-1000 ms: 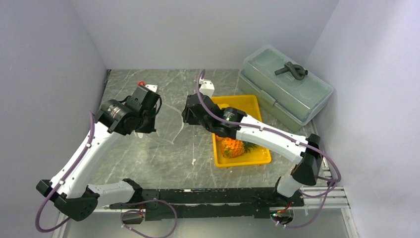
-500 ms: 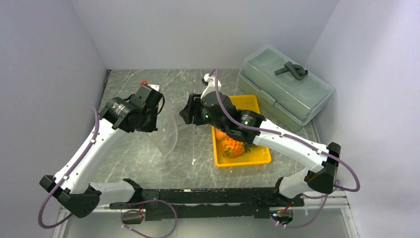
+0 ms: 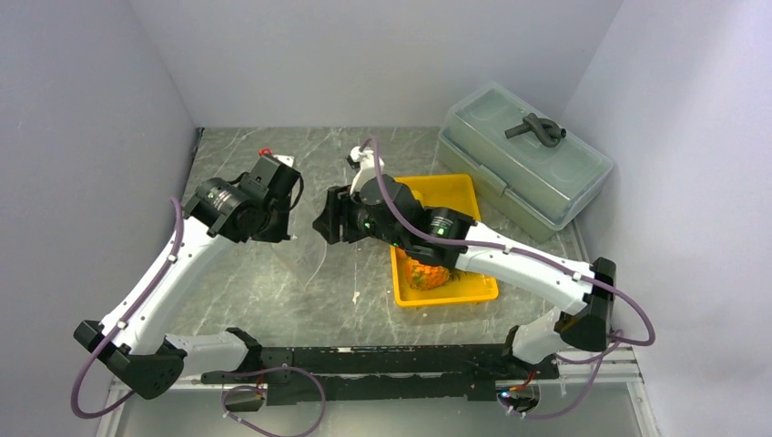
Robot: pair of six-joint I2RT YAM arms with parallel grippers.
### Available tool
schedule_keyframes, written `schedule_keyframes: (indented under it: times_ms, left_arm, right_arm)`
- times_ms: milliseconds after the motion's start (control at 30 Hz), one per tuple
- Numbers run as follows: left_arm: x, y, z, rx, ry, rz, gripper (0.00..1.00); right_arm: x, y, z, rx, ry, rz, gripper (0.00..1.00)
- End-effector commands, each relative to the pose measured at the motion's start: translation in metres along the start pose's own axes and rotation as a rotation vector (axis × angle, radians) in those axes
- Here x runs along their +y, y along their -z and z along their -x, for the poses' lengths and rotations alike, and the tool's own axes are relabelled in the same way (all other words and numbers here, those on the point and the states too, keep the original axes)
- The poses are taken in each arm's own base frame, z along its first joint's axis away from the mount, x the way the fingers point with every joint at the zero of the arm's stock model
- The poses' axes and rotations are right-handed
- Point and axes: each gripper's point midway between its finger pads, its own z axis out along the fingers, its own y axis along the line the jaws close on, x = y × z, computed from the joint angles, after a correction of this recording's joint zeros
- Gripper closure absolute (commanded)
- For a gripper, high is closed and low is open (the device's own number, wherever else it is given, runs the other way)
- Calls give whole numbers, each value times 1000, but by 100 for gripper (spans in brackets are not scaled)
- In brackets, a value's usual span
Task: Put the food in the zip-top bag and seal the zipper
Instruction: Open the zipper of the food storage bag.
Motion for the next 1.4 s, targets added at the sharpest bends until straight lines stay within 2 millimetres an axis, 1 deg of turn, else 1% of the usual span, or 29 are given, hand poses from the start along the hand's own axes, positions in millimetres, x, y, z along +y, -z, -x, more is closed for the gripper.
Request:
schedule_keyframes:
  times_ms: [0,133,300,367,467,567,633,667,700,767,900,1000,1100,1367]
  left_arm:
    - [-1,-3,4,-11,7,3,100]
    - [-2,-1,4,-16,11,-10,100]
    - [-4,0,3,-21,8,-29,100]
    - [-5,1,2,-25,7,-40,100]
    - [-6,2,2,-24,7,-48,100]
    - [-7,2,1,-20,8,-56,100]
    - [-9,2,1,-19,7,-61,100]
    - [-9,2,1,-19,9,-63,100]
    - [-9,2,1,-21,10,-66,99]
    - [-11,3,1,-23,12,-77,93]
    - [-14,6,4,-33,18,-98,75]
    - [-15,10,7,-41,23,-106,67]
    - [-17,16,12,-54,31,-128,63]
    - [-15,28,21,-82,44,-136,62]
  right_arm:
    - [16,-8,11,-18,40,17,43]
    - [5,-24,4,2,60,-62,44]
    - [3,-36,-2,31,64,-83,50]
    - [2,-39,-3,36,65,-92,54]
    - [1,-42,-3,43,67,-110,63]
    - [-1,-44,-3,49,72,-128,82]
    - [-3,-44,-3,55,75,-146,97]
    - [-4,-44,-3,56,74,-155,100]
    - [-5,-45,-4,58,73,-161,100]
    - [-6,-44,-3,56,71,-166,100]
    - [-10,-43,-2,54,72,-190,100]
    - [-11,-44,-2,62,77,-208,100]
    - [-14,-47,-4,73,79,-222,100]
    - [-17,-53,-7,88,79,-259,100]
